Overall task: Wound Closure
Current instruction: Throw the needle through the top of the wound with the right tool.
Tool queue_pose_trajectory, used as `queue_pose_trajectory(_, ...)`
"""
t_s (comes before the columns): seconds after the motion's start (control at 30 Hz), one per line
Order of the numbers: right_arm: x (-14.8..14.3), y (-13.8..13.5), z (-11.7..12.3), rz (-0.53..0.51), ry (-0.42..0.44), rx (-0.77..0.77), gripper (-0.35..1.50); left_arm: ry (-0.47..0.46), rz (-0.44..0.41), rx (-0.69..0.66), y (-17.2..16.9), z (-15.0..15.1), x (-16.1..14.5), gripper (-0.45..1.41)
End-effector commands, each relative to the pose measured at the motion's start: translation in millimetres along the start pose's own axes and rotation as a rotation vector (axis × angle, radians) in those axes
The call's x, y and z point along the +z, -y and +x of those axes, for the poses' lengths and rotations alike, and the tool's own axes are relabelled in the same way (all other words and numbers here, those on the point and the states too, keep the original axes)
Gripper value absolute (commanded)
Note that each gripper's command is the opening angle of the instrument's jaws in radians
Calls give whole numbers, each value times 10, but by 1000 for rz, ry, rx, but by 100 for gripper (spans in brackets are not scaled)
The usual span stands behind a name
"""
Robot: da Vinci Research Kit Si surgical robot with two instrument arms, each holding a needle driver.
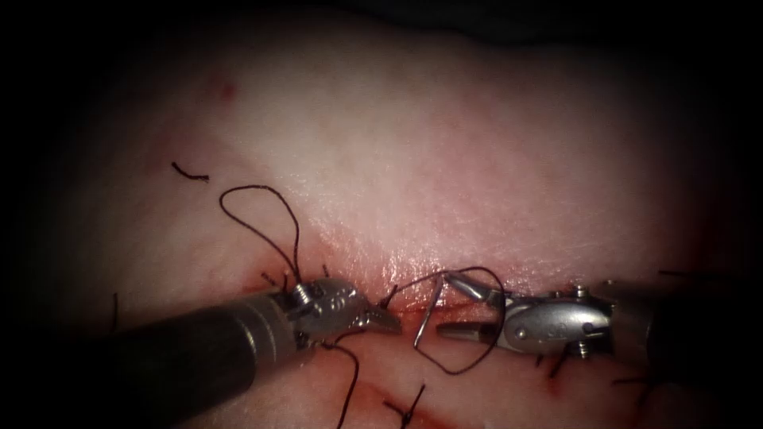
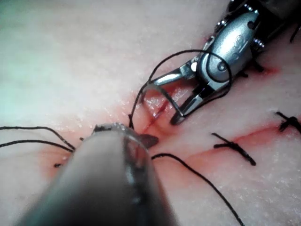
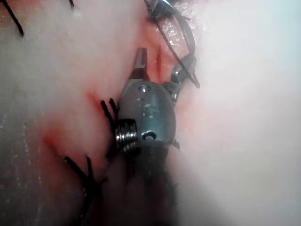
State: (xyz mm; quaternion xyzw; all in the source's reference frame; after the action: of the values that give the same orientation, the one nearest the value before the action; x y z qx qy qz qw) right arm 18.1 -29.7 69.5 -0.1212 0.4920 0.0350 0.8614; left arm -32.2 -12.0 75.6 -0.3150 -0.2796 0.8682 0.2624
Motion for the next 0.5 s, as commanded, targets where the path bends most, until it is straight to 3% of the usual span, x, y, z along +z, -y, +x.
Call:
queue_pose_trajectory(0.03,12,0,3,-30,-15,8,141,-1,0,7,4,4,7,-45)
queue_pose_trajectory(0.23,20,-12,18,-167,-50,-16,148,-1,1,6,4,4,7,-45)
queue_pose_trajectory(0.5,19,-41,39,-231,-22,-65,148,-1,2,5,3,4,7,-45)
